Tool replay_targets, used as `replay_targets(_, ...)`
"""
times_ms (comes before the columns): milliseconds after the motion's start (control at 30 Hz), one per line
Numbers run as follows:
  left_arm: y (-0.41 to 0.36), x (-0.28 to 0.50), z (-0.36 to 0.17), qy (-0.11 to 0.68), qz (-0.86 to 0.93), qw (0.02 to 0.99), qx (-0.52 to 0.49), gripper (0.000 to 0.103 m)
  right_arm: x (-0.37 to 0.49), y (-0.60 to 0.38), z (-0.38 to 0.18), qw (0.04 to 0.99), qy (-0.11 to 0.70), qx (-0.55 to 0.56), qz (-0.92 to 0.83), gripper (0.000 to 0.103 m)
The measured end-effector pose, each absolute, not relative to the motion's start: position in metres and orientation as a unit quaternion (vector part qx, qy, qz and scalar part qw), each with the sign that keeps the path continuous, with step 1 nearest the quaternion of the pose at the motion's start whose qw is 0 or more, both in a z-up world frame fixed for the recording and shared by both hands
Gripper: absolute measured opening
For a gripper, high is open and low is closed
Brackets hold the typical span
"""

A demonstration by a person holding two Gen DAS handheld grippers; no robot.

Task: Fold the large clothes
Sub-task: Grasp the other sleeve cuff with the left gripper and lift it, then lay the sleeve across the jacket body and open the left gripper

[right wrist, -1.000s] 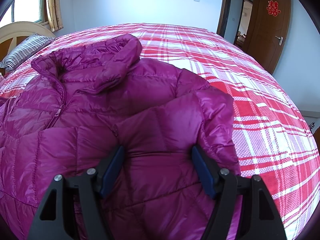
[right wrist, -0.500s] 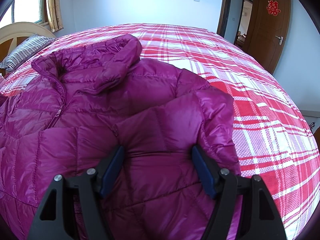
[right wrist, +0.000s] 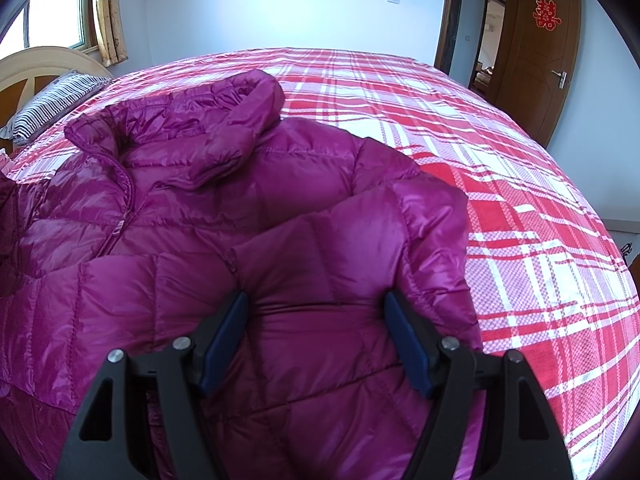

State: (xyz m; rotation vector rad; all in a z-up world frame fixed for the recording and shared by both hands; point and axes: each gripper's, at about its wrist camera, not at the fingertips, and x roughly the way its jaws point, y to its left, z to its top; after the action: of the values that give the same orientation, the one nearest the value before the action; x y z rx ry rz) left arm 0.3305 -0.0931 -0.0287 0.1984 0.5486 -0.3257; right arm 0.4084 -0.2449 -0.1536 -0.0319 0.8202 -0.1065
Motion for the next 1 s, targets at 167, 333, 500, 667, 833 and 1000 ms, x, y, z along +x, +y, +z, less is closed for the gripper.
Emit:
replay_targets(167, -0.122, 0.338, -0.068, 0.279, -0.152, 0.941, 0.119, 0.015, 0.408, -0.245, -0.153, 0.917, 0.397, -0.010, -0.047, 0.076)
replay_targets(333, -0.136, 0.347, -0.091, 0.291, -0.153, 0.937, 0.121, 0.015, 0.407, -0.249, -0.152, 0.918, 0.395, 0.000, -0.036, 0.079)
replay_targets(500, -0.147, 0.348, -0.092, 0.297, -0.158, 0.935, 0.116, 0.028, 0.408, -0.249, -0.152, 0.918, 0.394, 0.002, -0.033, 0.080)
replay_targets(667, -0.155, 0.327, -0.073, 0.246, -0.154, 0.947, 0.139, 0.081, 0.407, -0.249, -0.152, 0.919, 0.393, 0.006, -0.027, 0.081)
replay_targets(833, -0.129, 0.321, -0.063, 0.205, -0.116, 0.958, 0.161, 0.084, 0.406, -0.251, -0.152, 0.920, 0.391, 0.013, -0.020, 0.083)
replay_targets(1000, -0.079, 0.351, -0.097, 0.260, 0.005, 0.949, 0.181, 0.084, 0.407, -0.255, -0.151, 0.920, 0.391, 0.028, 0.002, 0.092)
